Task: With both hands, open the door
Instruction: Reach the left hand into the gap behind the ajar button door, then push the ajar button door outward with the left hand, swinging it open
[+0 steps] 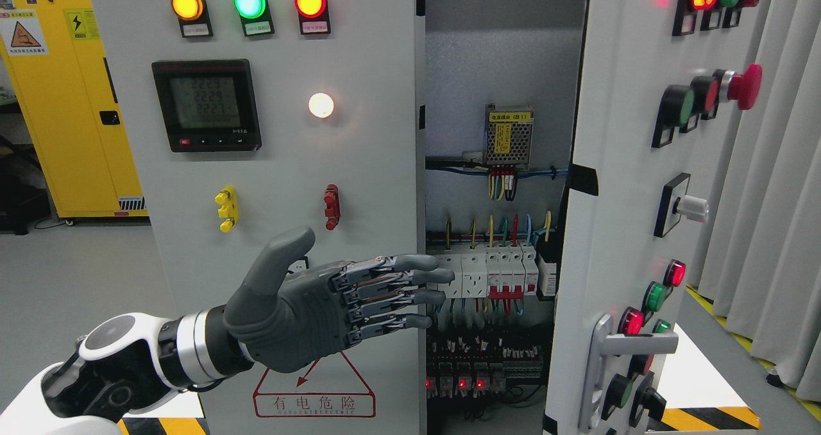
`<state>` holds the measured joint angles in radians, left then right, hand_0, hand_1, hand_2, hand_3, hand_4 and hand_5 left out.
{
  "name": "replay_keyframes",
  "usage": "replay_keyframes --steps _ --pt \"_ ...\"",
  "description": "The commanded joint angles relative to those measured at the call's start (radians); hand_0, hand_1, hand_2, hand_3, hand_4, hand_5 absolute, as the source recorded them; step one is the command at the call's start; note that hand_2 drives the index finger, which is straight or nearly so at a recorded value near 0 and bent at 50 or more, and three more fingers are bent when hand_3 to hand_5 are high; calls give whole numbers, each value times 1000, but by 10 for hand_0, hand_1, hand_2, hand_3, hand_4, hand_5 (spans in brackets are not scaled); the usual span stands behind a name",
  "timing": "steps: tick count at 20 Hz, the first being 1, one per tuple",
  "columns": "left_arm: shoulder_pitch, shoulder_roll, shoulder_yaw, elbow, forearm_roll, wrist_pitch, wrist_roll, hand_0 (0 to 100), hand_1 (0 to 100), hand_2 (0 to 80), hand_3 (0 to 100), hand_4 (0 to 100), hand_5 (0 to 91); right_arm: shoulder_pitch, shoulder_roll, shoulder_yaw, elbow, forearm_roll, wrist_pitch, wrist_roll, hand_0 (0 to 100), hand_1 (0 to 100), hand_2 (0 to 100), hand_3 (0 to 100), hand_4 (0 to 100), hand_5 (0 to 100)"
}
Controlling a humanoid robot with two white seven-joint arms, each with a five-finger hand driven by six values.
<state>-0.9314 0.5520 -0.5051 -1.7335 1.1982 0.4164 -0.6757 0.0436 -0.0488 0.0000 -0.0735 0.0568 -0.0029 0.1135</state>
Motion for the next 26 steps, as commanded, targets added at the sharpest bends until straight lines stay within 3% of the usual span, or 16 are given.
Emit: replay_keyframes --steps 1,11,19,26 --pt "-122 -165 -125 164 3 4 1 0 0 0 0 0 0 1 0 17 0 0 0 -2 219 0 0 0 0 0" --pt "-250 -300 -204 313 -5 -1 4 0 0 0 0 0 0 1 0 17 0 0 0 -2 220 0 0 0 0 0" --pt "-271 -340 -224 315 -12 1 5 0 0 0 0 0 0 -1 0 17 0 0 0 -2 220 0 0 0 0 0" --pt "-271 -388 -225 312 -64 1 5 0 0 0 0 0 0 1 1 18 0 0 0 -2 219 0 0 0 0 0"
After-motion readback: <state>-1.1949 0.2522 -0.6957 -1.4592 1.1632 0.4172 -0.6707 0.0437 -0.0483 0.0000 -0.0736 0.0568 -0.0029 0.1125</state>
